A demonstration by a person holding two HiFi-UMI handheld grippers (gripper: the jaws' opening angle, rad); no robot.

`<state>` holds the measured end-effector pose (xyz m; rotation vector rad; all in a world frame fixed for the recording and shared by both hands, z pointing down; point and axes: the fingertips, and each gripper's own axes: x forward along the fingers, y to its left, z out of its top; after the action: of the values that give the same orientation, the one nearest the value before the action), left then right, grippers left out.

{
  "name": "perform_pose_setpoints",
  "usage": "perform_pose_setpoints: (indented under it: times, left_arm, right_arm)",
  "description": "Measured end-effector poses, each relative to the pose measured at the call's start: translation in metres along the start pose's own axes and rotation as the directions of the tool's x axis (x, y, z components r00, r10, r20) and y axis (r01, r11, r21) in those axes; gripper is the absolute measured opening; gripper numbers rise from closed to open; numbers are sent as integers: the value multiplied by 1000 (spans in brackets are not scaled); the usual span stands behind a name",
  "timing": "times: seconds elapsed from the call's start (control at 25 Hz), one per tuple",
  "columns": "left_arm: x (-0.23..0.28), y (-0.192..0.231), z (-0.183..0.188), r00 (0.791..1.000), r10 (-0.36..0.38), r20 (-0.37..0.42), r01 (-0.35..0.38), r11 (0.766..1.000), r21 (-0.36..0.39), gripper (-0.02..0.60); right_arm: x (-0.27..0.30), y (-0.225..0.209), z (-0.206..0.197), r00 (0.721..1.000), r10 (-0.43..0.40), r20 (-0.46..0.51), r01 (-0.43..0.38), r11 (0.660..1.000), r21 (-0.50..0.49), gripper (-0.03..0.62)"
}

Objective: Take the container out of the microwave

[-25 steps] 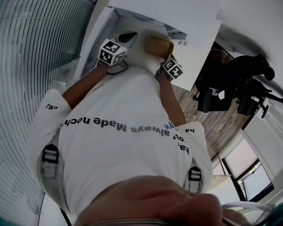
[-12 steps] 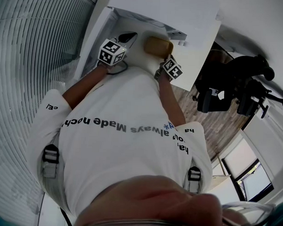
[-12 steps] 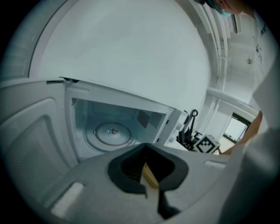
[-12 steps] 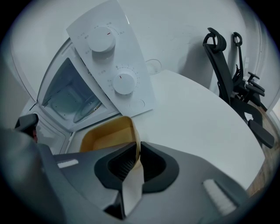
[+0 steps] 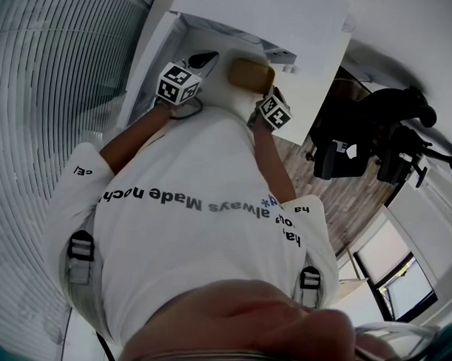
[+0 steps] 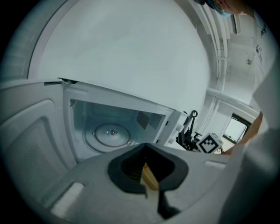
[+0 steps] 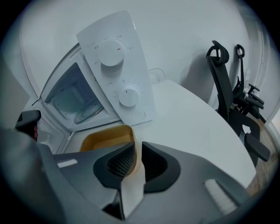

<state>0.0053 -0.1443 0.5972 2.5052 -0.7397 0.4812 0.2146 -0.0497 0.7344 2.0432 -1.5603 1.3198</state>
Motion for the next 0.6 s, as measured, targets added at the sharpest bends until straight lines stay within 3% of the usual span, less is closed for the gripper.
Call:
perform_pose_setpoints:
  times: [0.32, 0.6]
  left_arm:
    - [1, -1, 3, 1000, -9, 9, 9, 1000, -7, 3]
    - [-4, -5, 8, 1000, -11, 27, 12, 1000, -8, 3]
  right_arm:
    - [-23, 16, 31, 993, 51, 104, -34, 987, -156, 48]
    - [-57, 56, 56, 969, 163, 184, -91, 934, -345, 43]
